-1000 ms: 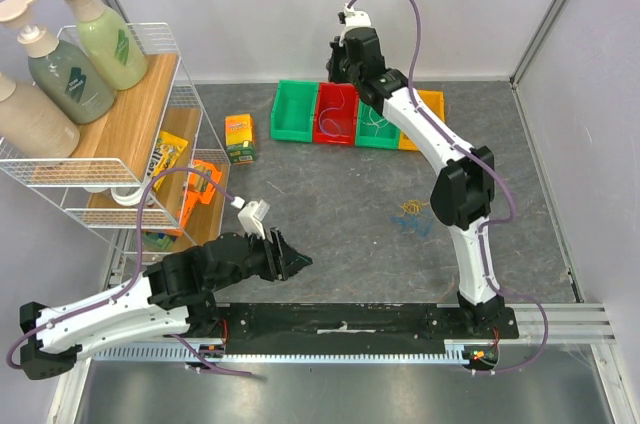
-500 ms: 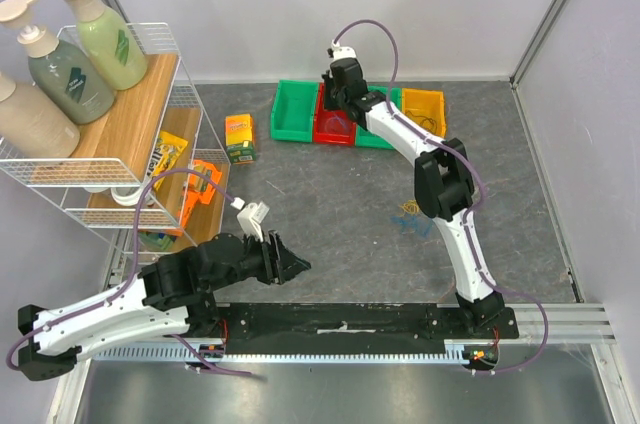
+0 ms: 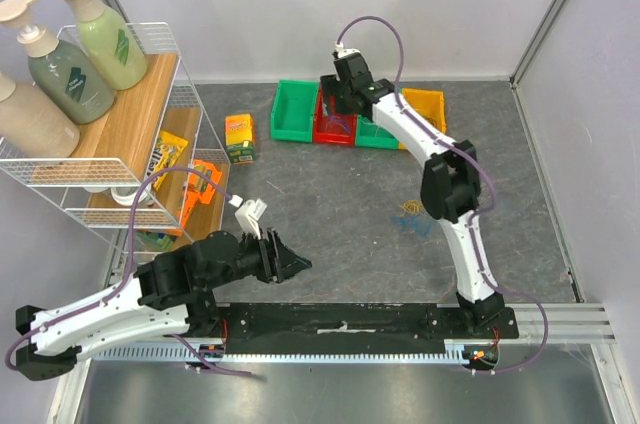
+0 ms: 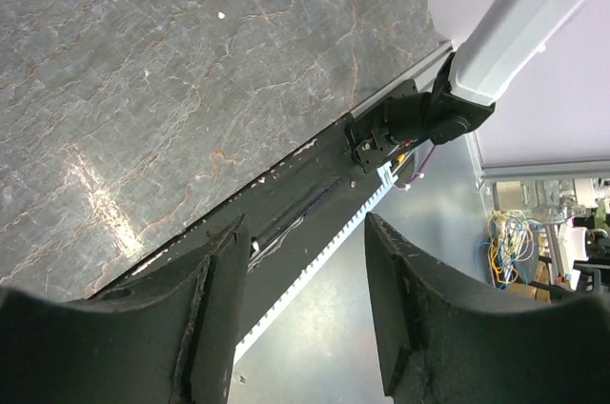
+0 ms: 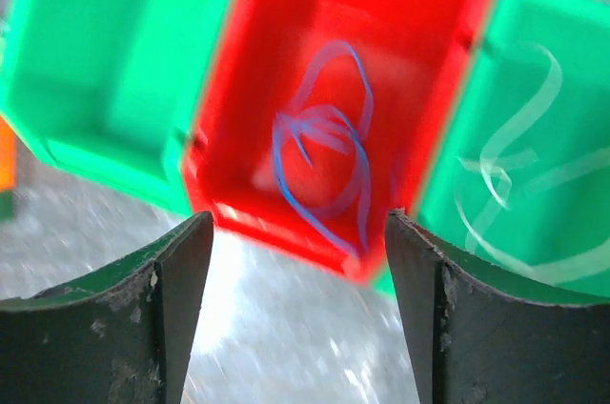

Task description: Untangle the cables

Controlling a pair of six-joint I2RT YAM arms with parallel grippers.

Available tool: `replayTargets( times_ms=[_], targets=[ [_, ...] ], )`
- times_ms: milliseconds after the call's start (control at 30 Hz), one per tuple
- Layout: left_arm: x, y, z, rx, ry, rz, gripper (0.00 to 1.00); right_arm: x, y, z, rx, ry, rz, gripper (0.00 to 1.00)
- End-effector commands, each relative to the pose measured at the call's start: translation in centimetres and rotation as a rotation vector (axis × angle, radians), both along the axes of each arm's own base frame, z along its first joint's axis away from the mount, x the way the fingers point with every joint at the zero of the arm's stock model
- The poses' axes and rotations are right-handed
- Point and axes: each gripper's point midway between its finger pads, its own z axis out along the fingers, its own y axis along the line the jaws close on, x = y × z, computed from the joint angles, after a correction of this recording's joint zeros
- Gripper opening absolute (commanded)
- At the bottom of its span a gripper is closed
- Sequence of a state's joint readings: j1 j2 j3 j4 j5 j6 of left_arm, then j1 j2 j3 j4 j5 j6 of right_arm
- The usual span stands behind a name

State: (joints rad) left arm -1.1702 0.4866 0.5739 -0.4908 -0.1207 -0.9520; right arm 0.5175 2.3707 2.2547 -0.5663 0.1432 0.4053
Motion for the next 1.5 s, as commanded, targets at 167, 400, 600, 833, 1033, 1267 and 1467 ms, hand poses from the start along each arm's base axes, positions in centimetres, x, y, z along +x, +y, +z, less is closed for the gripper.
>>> replayTargets(
  times_ms=[167,400,600,833,1033,1267,1467],
  targets=[
    [1.0,-1.2,1.7,-0.111,0.035,0.072,0.58,-18.6,-11.5,0.3,-0.008,0.108,-0.123,0.75],
    [0.8,-2.8,0.0,-0.059,0.08,0.033,0.58,-30.7,-18.0,-3.7,0.079,0.168,-0.254,0.75],
    [0.9,-4.1,-0.8,-0.036,0.093,0.016,0.58,-32.3,-20.6,-3.9,0.139,0.081,-0.376,0.71],
    [0.3,-5.3,-0.4,-0.065,0.108,-0.036,0.57,-30.6,-22.0,-5.2,-0.044,0.13,-0.407,0.58],
    [-0.2,-4.6,-0.6,-0.092,0.119,-0.034,0.57,-31.4,-20.8,-9.1,-0.005,0.184,-0.362,0.51],
    [-0.3,-4.5,-0.8,-0.083,0.113,-0.042,0.57,-30.4,-20.0,-10.6,-0.043,0.194,-0.302,0.26],
    [-0.2,-4.4,-1.1,-0.073,0.108,-0.04,0.57,-30.2,-20.7,-5.7,-0.073,0.156,-0.308,0.01]
  ],
)
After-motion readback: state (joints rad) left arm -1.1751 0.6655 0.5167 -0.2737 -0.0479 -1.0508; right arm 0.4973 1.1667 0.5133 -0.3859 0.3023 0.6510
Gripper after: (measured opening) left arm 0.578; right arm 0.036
